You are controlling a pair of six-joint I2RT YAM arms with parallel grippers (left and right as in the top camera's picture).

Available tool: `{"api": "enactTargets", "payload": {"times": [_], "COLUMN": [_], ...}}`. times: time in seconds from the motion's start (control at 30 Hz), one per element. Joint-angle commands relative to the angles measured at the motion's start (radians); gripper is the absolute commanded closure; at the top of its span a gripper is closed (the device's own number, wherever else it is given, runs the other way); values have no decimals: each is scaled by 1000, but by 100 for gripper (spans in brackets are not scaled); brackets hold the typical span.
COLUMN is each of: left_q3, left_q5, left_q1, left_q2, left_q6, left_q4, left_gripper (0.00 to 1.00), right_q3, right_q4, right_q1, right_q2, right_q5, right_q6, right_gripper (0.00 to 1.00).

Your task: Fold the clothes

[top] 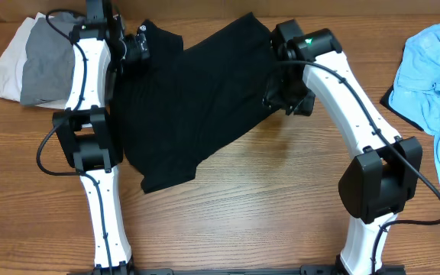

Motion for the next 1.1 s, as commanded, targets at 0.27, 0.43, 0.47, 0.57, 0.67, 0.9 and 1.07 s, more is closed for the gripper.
{"api": "enactTargets", "payload": {"times": [0.27,0.43,0.47,0.57,0.67,0.9,1.07], "left_q3": [377,436,438,438,437,437,437], "left_q5": [141,140,140,141,140,133,130], "left_q1": [-77,-116,-125,-144,-166,-212,-224], "left_q2": [3,3,3,3,3,3,3], "left_q6": [30,29,26,6,9,11,15], "left_q4": [-328,-504,-541,-637,-682,-682,-682], "left_gripper": [0,0,0,0,0,0,0], "right_q3": [0,2,2,2,2,2,2], "right_q4": [325,426,448,509,570,640,604], "right_q1": [-158,-209,-211,-208,-187,-144,-129], "right_q2": [3,82,99,151,201,272,276], "right_q5": [-80,-201,-214,-256,-294,-273,-129], "right_q6": [-187,-203,-203,-212,-233,-214,-194], "right_gripper": [15,16,17,17,17,25,42]}}
